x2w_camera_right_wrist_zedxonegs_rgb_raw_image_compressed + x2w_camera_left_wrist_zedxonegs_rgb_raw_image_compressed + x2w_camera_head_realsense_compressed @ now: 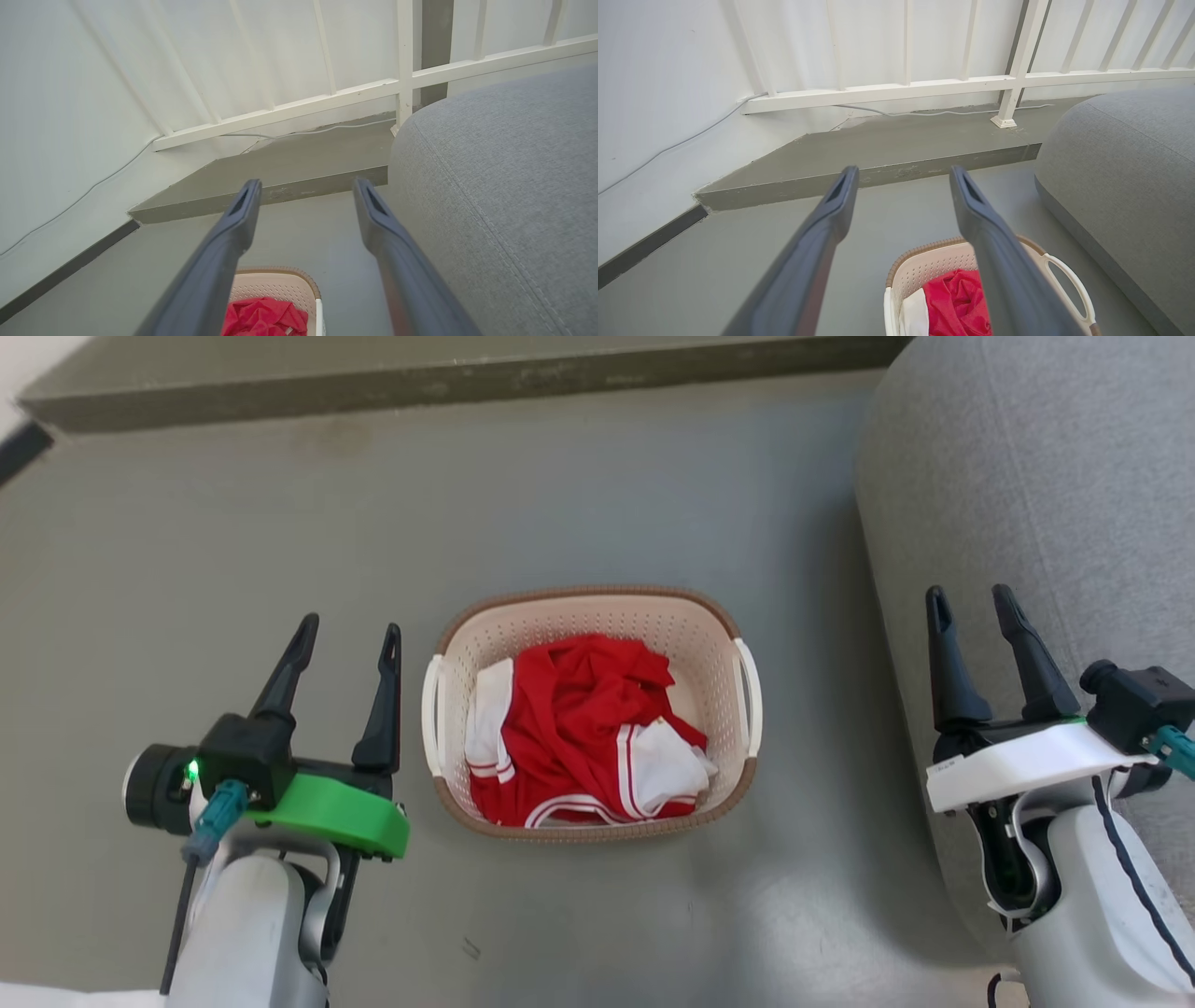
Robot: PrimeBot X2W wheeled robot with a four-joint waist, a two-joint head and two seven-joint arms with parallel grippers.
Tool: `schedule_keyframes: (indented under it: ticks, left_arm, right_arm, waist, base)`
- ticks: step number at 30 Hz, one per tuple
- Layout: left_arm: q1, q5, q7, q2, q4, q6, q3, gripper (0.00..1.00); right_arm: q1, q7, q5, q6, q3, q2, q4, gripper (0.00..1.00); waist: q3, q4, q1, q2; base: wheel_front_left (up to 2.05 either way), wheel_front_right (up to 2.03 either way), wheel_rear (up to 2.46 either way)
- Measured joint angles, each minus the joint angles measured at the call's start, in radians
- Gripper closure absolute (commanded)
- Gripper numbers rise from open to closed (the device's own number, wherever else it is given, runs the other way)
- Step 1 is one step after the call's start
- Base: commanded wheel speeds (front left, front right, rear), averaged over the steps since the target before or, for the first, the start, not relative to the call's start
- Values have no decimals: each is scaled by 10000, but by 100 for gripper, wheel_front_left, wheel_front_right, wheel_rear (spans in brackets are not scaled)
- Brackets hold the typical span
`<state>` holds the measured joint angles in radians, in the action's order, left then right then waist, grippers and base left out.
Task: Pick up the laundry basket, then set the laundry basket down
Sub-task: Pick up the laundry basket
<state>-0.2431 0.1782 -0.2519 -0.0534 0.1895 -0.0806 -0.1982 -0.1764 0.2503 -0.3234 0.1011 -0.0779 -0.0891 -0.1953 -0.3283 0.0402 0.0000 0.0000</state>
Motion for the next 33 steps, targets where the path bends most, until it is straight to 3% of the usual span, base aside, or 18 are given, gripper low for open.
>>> schedule_keyframes:
  ticks: [33]
  left_arm:
    - [-2478,40,0,29,2374,-307,117,0]
  right_arm:
    - [-2940,2,-13,132,-734,253,-2970,0]
  waist:
    - [-3248,155,1,0]
  base:
    - [0,0,0]
